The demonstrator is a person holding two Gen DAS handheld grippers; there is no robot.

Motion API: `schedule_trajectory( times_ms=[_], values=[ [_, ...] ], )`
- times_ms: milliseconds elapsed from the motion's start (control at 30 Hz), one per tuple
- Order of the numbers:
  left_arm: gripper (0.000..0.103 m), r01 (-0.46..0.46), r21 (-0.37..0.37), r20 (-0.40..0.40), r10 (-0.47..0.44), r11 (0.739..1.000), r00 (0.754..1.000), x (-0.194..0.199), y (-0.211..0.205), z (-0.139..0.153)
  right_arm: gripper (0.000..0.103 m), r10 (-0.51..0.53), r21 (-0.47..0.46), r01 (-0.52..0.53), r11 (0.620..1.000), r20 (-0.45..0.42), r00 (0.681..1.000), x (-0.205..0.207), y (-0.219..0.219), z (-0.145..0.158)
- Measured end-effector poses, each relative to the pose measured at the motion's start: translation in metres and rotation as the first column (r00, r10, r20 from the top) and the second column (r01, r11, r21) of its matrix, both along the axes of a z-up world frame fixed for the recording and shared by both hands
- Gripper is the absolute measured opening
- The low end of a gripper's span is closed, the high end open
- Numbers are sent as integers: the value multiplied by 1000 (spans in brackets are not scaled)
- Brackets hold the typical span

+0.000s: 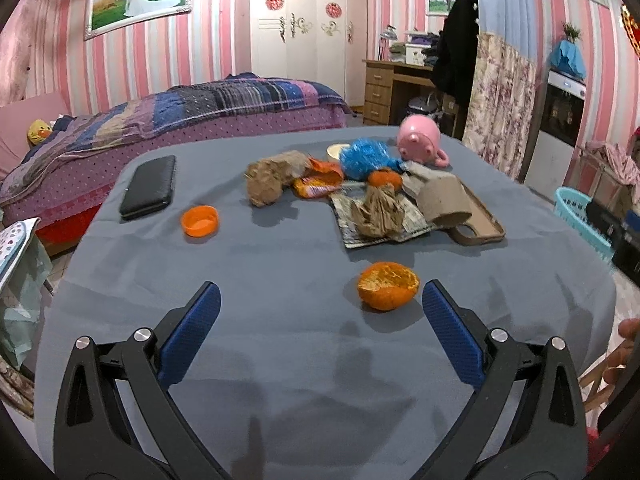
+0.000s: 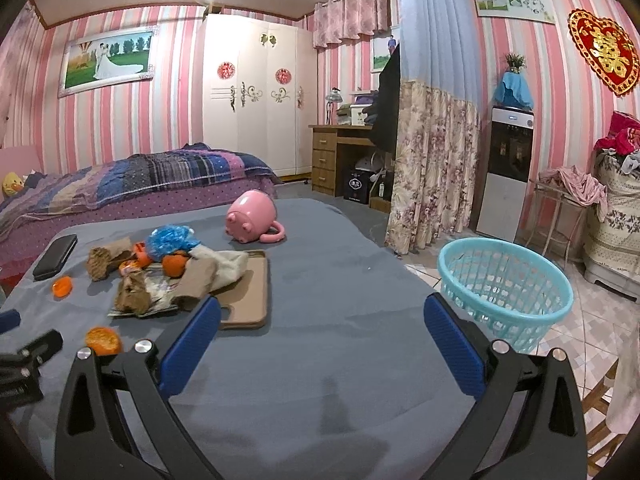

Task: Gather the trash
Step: 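Grasp the orange peel with the left tool while the right tool grasps the beige cloth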

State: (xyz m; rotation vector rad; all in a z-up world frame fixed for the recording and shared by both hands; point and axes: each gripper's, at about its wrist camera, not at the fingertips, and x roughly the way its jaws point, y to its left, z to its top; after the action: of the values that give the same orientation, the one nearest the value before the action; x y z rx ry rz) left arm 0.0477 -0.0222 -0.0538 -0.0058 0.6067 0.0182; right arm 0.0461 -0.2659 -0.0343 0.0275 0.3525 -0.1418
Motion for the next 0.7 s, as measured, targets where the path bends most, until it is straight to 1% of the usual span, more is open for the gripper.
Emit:
schedule_trajectory(
  times_ms=[67, 167, 233, 333, 367, 400, 433, 467, 500, 533, 567, 600, 700],
  values=[
    [98, 15, -2, -12, -15, 1000, 1000, 7, -7, -6, 99, -17, -1, 17, 1000, -14, 1000, 6, -7, -3],
    [98, 45, -25, -53, -46, 999, 998, 19, -17, -15, 99, -51, 15, 52, 999, -93, 994, 18, -16, -11],
    [98, 60, -27, -79, -62, 998, 995, 28, -24, -18, 99, -46, 24, 49, 999, -104, 994, 22, -20, -15],
    [96, 98, -30, -108, -101, 995, 989, 39, -32, -21, 99, -68, 27, 72, 997, -119, 991, 27, -22, -20],
    [89, 114, -32, -129, -117, 993, 985, 44, -34, -24, 99, -62, 35, 66, 997, -125, 990, 28, -24, -21],
    [77, 127, -38, -151, -131, 991, 980, 48, -36, -26, 99, -50, 46, 57, 997, -138, 989, 30, -24, -23],
    [70, 133, -43, -169, -139, 990, 976, 50, -37, -29, 99, -44, 50, 52, 997, -151, 988, 33, -22, -25],
    [59, 138, -50, -192, -145, 989, 971, 54, -38, -32, 99, -41, 51, 50, 997, -158, 987, 35, -22, -26],
    [53, 139, -55, -205, -147, 989, 968, 56, -38, -34, 99, -35, 52, 45, 998, -170, 985, 38, -20, -28],
    [50, 137, -57, -208, -146, 989, 967, 57, -37, -34, 99, -30, 53, 39, 998, -176, 984, 39, -19, -29],
    [44, 140, -61, -200, -150, 988, 968, 56, -36, -32, 99, -15, 52, 25, 998, -185, 983, 43, -14, -29],
    [40, 144, -64, -193, -154, 987, 969, 55, -35, -31, 99, -3, 51, 13, 999, -187, 982, 44, -11, -29],
    [34, 148, -81, -187, -161, 986, 969, 56, -30, -28, 99, 44, 55, -33, 998, -196, 980, 49, 0, -27]
  ],
)
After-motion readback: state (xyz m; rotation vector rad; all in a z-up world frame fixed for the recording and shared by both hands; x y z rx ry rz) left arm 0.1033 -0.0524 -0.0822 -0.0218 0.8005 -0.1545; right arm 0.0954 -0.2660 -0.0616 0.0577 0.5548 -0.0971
